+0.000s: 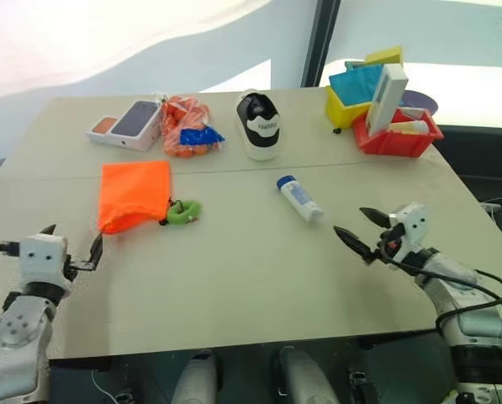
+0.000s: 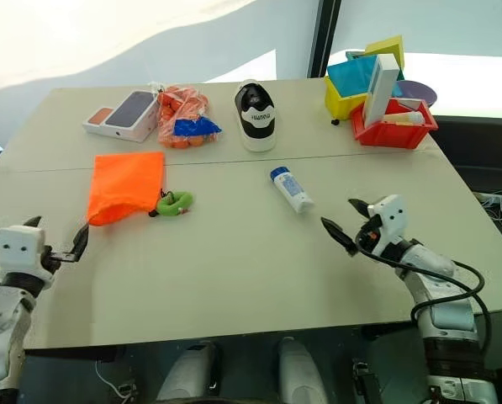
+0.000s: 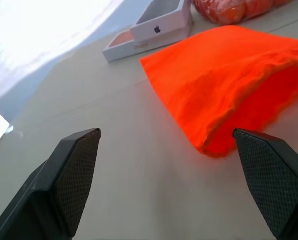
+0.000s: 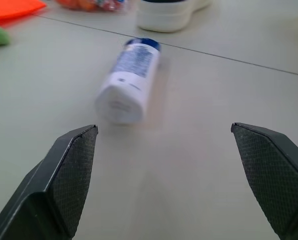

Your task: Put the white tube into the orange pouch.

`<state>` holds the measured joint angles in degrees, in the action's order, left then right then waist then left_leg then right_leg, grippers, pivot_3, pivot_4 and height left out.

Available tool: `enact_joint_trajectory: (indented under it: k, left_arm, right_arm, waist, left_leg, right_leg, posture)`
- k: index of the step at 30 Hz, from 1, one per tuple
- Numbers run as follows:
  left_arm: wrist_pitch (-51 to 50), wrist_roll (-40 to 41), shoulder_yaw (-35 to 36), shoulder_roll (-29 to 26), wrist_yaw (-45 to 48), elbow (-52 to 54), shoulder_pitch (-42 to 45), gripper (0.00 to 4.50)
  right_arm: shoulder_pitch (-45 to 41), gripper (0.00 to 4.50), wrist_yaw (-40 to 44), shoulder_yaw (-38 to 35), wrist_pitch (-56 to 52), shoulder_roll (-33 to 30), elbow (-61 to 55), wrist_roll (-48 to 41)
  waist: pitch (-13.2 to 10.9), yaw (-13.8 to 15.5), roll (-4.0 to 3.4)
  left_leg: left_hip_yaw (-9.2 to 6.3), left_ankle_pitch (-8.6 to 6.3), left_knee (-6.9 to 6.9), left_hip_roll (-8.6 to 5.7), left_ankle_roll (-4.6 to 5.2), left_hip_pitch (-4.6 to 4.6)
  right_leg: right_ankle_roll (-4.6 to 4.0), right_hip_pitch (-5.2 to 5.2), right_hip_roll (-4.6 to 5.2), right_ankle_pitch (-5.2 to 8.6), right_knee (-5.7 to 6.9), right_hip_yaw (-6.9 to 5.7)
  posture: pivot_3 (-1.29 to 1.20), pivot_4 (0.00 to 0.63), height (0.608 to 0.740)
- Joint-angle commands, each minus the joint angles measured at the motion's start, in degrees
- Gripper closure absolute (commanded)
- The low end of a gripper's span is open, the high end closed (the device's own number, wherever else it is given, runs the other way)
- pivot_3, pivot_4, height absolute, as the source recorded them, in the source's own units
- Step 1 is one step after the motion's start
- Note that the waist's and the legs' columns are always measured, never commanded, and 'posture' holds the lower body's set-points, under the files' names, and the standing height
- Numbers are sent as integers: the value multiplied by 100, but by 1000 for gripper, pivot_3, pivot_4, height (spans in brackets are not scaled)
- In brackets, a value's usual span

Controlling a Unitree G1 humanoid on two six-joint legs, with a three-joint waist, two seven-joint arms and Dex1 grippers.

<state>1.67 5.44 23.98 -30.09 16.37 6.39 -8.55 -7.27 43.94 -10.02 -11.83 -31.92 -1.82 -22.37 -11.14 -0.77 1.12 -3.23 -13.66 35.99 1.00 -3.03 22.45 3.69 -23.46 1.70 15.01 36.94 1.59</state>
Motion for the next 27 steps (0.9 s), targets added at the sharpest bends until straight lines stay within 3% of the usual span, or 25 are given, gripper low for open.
enact_joint_trajectory:
  k: [1, 5, 14, 20, 27]
  left_arm:
    - [530, -813, -234, -257, -270, -26, 130, 0]
    - [656, -1545, -653, -362, -627, -385, 532, 0]
    - [633, -2062, -1062, -484, -811, -1024, 976, 0]
    - [588, -1804, -1008, -452, -708, -1211, 1173, 0]
    - [438, -900, -833, -387, -183, -1331, 1250, 0]
  right_arm:
    - [14, 57, 153, 281, -149, 42, -675, -136]
    - [182, 57, 164, 1037, -223, 223, -1428, 35]
    - [107, 57, -112, 1644, -259, 692, -1767, 205]
    - [155, 57, -130, 1696, -235, 699, -1775, 231]
    - [225, 57, -105, 1723, -140, 717, -1691, 288]
  waist:
    - [0, 1, -1]
    - [0, 7, -1]
    - [0, 0, 0]
    - [0, 5, 0]
    - [0, -9, 0]
  left_leg:
    - [0, 0, -2, 0, 0, 1]
    - [-5, 0, -4, 1, 0, 0]
    - [-3, 0, -1, 0, 0, 0]
    - [-5, 0, 0, 0, 0, 0]
    - [-5, 0, 0, 0, 0, -1]
  right_leg:
    - [0, -1, 0, 0, 0, 0]
    - [2, -1, -1, 0, 1, -3]
    - [5, -2, 1, -2, 5, -5]
    - [6, 0, 1, -3, 5, -8]
    - [6, 0, 0, -4, 9, -9]
  posture:
    - [0, 150, 740]
    - [0, 150, 740]
    - [0, 150, 740]
    - [0, 150, 740]
    - [0, 150, 740]
